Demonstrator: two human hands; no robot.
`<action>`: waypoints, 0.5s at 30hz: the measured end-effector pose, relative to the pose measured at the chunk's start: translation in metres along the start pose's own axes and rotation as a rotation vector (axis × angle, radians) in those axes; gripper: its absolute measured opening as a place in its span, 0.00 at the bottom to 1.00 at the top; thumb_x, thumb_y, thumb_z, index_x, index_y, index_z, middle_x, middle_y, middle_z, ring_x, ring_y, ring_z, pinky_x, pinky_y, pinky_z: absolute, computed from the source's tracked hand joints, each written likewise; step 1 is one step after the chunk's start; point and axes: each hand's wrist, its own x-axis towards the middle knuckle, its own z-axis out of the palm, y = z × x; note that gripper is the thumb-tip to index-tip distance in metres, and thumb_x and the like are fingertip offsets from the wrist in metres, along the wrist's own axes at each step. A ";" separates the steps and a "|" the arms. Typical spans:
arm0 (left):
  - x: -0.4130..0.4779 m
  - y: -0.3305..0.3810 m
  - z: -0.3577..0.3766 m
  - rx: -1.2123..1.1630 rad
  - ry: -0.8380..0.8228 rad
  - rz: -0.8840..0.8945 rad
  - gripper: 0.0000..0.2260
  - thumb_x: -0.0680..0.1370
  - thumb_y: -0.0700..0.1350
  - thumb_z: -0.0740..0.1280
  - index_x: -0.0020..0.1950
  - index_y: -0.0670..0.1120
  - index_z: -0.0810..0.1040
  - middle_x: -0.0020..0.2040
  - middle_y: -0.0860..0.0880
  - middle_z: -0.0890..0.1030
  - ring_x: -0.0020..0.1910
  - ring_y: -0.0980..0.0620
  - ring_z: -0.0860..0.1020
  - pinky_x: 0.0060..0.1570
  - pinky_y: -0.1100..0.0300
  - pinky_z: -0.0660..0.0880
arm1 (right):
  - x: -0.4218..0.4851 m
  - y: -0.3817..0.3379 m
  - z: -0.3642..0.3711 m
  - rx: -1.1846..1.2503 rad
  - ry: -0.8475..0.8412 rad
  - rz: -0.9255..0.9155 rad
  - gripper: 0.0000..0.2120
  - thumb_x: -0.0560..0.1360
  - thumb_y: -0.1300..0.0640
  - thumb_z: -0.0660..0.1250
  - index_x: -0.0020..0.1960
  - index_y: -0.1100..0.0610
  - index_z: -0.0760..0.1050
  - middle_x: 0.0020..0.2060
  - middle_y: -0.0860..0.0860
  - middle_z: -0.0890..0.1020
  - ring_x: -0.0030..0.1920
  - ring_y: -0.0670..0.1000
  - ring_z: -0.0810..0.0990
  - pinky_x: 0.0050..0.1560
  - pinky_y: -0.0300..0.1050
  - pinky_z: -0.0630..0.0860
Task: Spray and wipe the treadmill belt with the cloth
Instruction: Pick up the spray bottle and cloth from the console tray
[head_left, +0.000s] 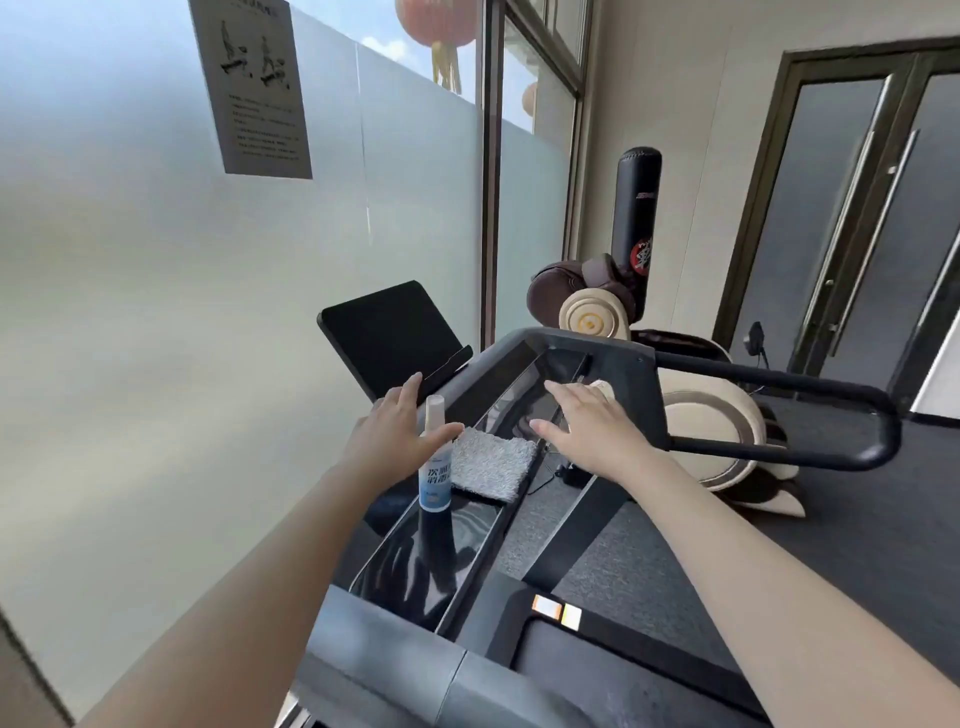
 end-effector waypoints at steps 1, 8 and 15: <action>-0.002 -0.003 0.004 -0.034 -0.009 -0.015 0.41 0.76 0.65 0.63 0.81 0.46 0.51 0.78 0.44 0.61 0.75 0.44 0.62 0.72 0.44 0.62 | -0.002 -0.001 0.004 0.007 -0.018 0.004 0.31 0.80 0.42 0.54 0.77 0.55 0.53 0.75 0.52 0.60 0.75 0.53 0.56 0.72 0.50 0.55; -0.006 -0.018 0.039 -0.345 0.005 -0.007 0.25 0.74 0.55 0.72 0.66 0.46 0.71 0.59 0.49 0.77 0.60 0.49 0.75 0.52 0.60 0.71 | -0.005 -0.007 0.031 0.032 -0.054 -0.037 0.29 0.81 0.43 0.54 0.77 0.54 0.54 0.74 0.51 0.62 0.74 0.52 0.58 0.72 0.51 0.57; -0.003 -0.015 0.054 -0.543 -0.023 -0.076 0.13 0.76 0.48 0.73 0.50 0.44 0.73 0.43 0.51 0.78 0.43 0.53 0.74 0.40 0.61 0.71 | 0.001 -0.022 0.028 0.188 -0.012 -0.076 0.26 0.80 0.43 0.56 0.74 0.53 0.60 0.69 0.52 0.70 0.70 0.52 0.65 0.70 0.53 0.63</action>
